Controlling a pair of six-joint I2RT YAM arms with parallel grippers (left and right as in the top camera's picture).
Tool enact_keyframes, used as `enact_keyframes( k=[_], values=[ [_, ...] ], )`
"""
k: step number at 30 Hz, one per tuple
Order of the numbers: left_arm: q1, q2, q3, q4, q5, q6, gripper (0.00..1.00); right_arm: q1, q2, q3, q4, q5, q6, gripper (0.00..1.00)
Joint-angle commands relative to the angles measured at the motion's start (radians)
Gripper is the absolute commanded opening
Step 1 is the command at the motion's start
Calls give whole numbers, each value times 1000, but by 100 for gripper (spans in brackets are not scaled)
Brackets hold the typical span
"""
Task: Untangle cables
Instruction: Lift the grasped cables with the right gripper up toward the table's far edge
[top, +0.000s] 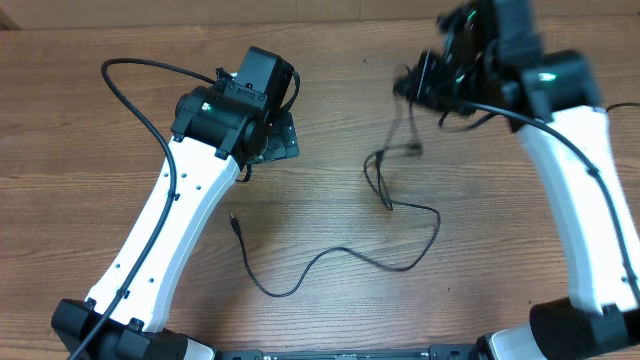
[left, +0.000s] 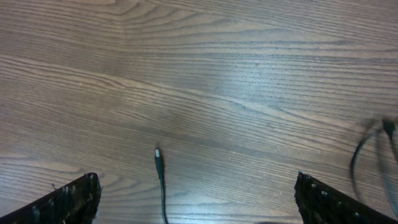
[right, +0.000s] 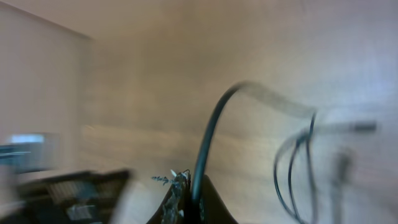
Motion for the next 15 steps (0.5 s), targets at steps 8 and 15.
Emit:
enact_keyframes(
  k=[8, 15],
  values=[
    [-2, -3, -1, 3, 3, -13, 100, 5, -52, 409, 24, -37, 1, 4],
    [-2, -3, -1, 3, 3, -13, 100, 5, -68, 434, 284, -252, 40, 4]
  ],
)
